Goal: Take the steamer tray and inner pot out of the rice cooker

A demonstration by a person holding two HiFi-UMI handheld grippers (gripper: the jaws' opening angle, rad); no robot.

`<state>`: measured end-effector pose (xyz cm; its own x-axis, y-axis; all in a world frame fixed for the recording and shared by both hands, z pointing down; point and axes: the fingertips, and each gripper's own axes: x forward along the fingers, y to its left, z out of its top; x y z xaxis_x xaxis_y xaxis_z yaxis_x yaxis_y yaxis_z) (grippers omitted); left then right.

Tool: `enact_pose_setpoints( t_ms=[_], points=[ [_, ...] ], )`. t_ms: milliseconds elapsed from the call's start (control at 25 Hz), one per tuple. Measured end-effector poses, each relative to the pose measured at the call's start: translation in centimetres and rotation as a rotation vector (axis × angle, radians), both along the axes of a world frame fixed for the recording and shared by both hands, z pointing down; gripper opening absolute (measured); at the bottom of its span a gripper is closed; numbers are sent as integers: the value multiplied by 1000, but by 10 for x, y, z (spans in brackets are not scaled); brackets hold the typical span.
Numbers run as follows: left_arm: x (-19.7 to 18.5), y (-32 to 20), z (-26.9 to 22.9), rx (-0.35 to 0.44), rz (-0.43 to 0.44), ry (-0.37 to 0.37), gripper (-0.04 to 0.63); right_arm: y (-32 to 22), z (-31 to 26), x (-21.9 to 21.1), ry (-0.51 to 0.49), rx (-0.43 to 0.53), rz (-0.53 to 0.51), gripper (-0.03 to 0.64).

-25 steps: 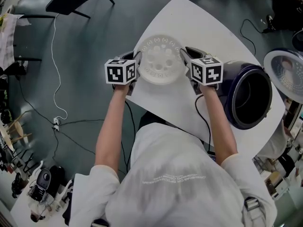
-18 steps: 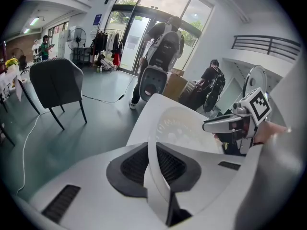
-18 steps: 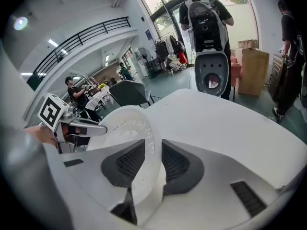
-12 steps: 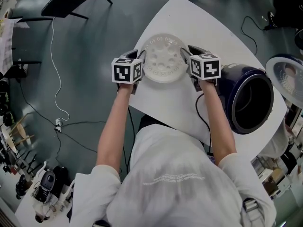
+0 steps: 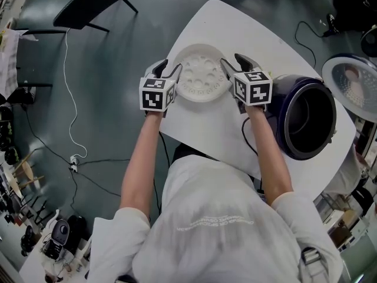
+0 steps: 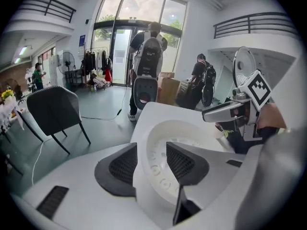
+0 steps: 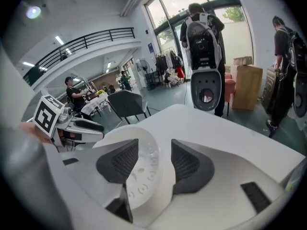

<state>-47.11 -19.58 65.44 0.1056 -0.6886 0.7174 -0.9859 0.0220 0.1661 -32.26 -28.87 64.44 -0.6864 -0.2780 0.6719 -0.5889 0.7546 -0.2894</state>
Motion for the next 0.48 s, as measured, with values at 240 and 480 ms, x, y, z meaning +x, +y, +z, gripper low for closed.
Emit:
enact_pose_setpoints(
  t_ms=[240,480],
  points=[
    [-4,3,-51,131,17,-62,193,11,-56,9,-106,103,41,196],
    [11,4,-109,268,52,-65,169,41,-114,11,-201,172,13,181]
  ],
)
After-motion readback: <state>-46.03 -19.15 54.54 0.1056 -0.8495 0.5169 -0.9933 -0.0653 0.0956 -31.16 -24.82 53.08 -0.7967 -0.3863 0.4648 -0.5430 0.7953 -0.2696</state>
